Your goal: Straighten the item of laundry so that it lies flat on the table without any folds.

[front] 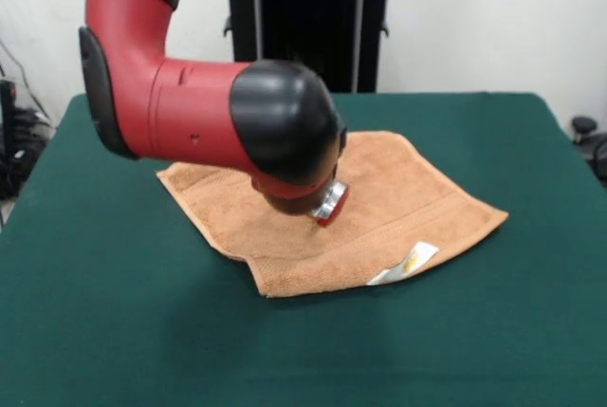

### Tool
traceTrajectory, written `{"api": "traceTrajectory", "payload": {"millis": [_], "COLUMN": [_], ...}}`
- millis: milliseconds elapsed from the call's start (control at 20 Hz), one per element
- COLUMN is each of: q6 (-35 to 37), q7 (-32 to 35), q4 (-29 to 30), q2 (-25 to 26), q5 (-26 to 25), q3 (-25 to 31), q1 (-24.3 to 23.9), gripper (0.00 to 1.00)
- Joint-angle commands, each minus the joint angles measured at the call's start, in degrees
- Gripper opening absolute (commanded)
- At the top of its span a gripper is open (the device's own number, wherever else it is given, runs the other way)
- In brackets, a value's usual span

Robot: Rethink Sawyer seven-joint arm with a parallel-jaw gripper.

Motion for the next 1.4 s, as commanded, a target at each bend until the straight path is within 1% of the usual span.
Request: {"api": "traceTrajectory", "payload": {"millis": [50,250,550,900,1250,1400], "q6": [-45.7,-44.5,-44.9,-44.5,-43.2,-42.4], "q7": [-13.7,-16.2,-17.1,-19.1,-25.2,-26.1], "q4": [-15.5,-17.3,-18.2,-20.6,-23.8,-24.0], "q2": [20.5,21.4,21.7,22.7,24.0,23.8], "q5": [-11.3,-12.1,-13.0,-14.1,-15.8,-16.5], "q3": [11.7,13.3,14.2,15.7,19.1,19.5], "q1": [-2.9,-3.7,-4.0,-4.2,-5.4,-5.7], "gripper": [1.00,1.00,1.00,1.00,1.00,1.00]}}
